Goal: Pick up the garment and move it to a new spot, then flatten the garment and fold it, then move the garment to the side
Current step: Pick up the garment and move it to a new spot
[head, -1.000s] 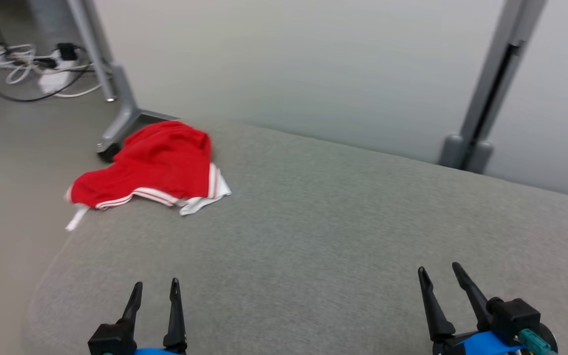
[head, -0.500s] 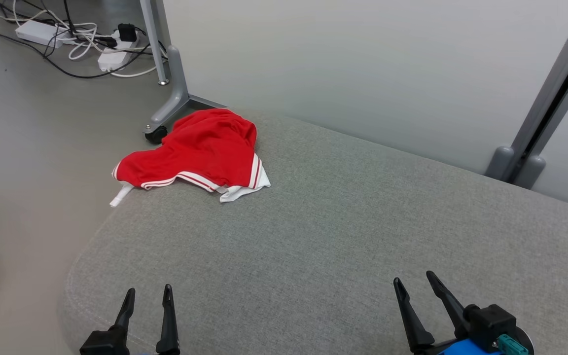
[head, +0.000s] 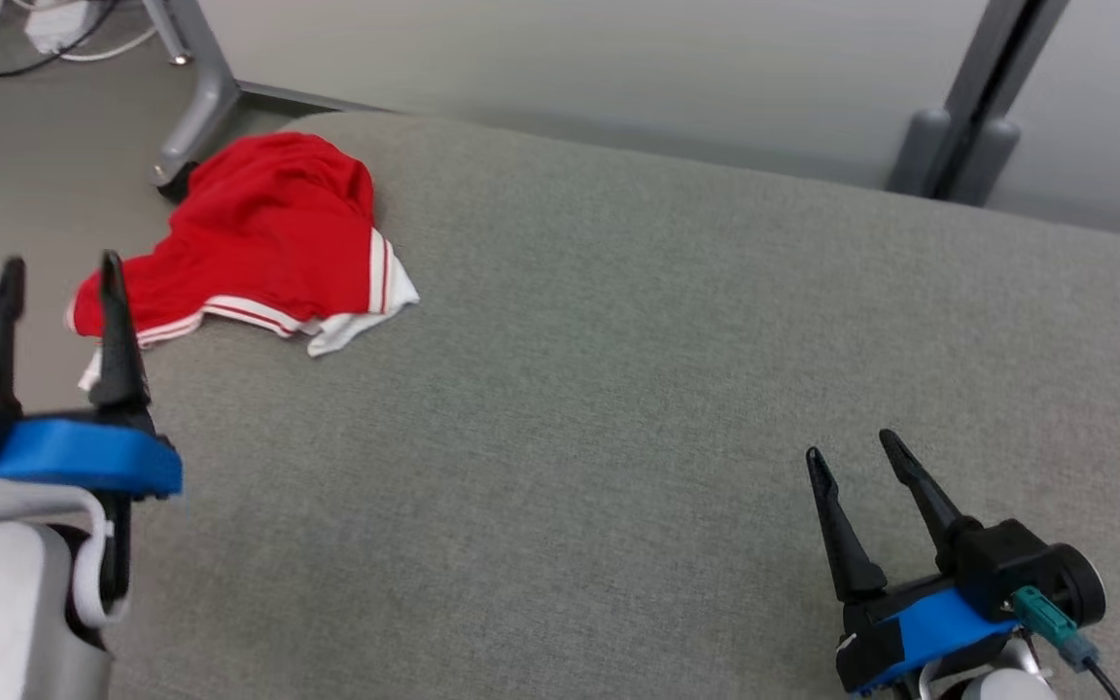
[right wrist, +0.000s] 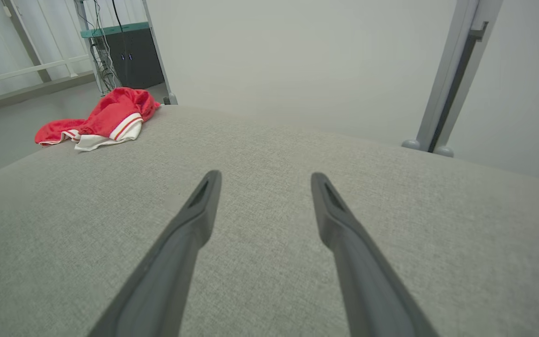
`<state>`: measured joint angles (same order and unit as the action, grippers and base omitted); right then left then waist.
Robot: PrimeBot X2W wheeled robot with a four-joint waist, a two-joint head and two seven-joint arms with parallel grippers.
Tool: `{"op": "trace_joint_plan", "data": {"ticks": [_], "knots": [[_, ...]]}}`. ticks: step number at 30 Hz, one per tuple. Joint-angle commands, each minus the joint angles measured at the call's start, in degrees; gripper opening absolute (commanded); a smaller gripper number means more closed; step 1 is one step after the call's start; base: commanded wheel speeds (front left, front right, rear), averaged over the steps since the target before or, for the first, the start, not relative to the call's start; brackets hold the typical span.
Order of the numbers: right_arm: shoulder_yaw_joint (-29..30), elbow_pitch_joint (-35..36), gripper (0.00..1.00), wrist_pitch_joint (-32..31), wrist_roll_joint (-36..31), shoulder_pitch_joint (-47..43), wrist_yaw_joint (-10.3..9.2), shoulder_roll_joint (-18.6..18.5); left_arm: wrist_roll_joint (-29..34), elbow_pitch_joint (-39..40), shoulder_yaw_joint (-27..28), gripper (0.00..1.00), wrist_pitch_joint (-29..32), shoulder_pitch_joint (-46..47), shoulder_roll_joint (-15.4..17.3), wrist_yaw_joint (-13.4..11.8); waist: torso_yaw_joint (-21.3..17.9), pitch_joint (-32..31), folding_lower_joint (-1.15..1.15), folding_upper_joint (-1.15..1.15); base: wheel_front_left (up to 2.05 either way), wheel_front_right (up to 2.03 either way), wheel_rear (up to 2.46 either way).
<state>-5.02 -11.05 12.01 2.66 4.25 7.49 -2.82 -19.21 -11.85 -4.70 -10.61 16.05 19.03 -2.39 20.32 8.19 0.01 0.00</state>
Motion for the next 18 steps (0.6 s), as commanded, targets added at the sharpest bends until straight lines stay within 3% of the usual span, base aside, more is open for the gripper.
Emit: {"op": "trace_joint_plan", "data": {"ticks": [1, 7, 18], "knots": [[0.3, 1.3, 1.0, -0.7, -0.8, 1.2, 0.01, -0.1, -0.3, -0.9, 0.1, 1.0, 1.5, 3.8, 1.0, 0.9, -1.1, 1.7, -0.01, 0.0, 0.0, 0.0, 0.0], [0.8, 5.9, 1.0, -3.9, -4.6, 2.8, 0.01, -0.1, -3.3, -12.1, -2.2, 1.0, 10.4, 17.7, 3.8, 6.8, -5.6, 9.1, -0.01, 0.0, 0.0, 0.0, 0.0], [3.6, 13.3, 1.0, -7.3, -8.6, 3.2, 0.01, -0.1, -7.9, -32.1, -8.9, 1.0, 22.3, 30.2, 3.3, 9.8, -9.4, 20.2, -0.01, 0.0, 0.0, 0.0, 0.0]]}}
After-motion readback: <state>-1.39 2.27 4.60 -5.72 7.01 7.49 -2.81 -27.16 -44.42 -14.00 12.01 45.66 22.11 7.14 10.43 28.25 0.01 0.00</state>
